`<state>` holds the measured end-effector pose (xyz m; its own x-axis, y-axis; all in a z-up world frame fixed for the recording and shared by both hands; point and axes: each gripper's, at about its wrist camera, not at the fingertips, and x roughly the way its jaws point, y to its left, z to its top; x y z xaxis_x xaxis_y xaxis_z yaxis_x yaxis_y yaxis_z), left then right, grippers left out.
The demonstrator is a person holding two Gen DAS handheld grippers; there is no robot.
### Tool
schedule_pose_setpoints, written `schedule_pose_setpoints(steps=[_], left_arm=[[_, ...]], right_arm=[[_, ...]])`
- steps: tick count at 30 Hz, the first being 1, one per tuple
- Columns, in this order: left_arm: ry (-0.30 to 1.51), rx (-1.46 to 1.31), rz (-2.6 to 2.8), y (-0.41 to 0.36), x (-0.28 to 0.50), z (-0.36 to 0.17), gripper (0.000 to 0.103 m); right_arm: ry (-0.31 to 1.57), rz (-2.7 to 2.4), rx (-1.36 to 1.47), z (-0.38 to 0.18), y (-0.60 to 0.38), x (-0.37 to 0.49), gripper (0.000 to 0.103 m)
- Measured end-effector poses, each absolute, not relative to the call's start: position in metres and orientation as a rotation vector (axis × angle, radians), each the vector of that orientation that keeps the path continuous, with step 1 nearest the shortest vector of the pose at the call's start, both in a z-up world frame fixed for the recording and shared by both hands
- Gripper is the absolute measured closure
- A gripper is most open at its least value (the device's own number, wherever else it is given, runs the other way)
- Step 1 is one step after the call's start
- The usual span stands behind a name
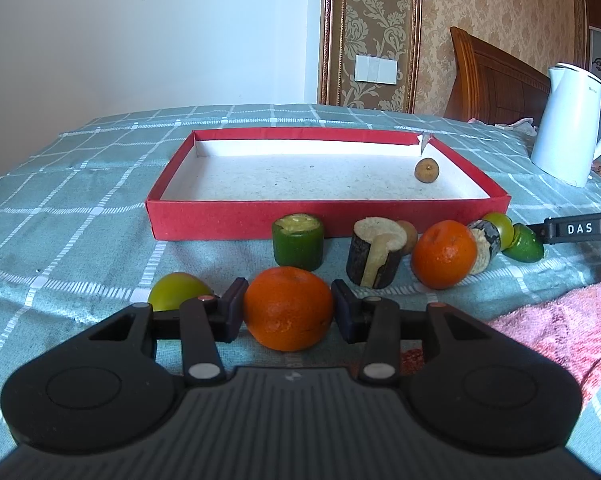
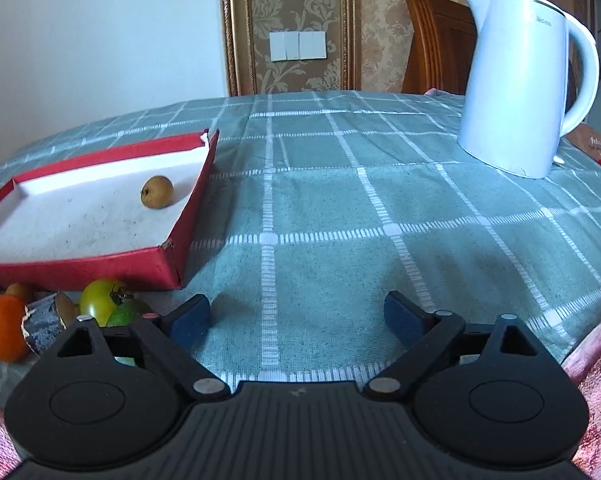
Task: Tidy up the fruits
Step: 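Lift the orange with the left tool and carry it over the tray, then open the left tool to drop the orange in the tray, withdraw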
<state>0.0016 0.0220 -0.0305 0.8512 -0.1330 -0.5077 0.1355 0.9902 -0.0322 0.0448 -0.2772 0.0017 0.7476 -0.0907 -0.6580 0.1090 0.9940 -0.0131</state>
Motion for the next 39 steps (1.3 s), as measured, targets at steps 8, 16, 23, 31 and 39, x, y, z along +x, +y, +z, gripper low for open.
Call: schedule_pose_setpoints(steps=[8,16,23,31,39], left_arm=[[0.548,-0.017,-0.148,0.026,0.004,-0.025,0.063],[0.523,-0.004,-0.164,0.024,0.007,-0.009,0.063],[0.471,0.003,-0.156,0.023,0.041,0.022,0.063],[0.531,0.003,-0.066,0.023,0.125,0.022,0.063],[0.626,-0.025,-0.013,0.032,0.177,0.002,0.063]], right_arm=[[0.720,-0.105,0.031,0.002,-0.278,0.045,0.005],[0.720,-0.105,0.031,0.001,-0.277,0.045,0.005],[0.719,-0.105,0.031,0.001,-0.277,0.045,0.005],[0.719,-0.104,0.032,0.001,-0.277,0.046,0.004],[0.721,-0.113,0.036,0.001,-0.277,0.047,0.002]])
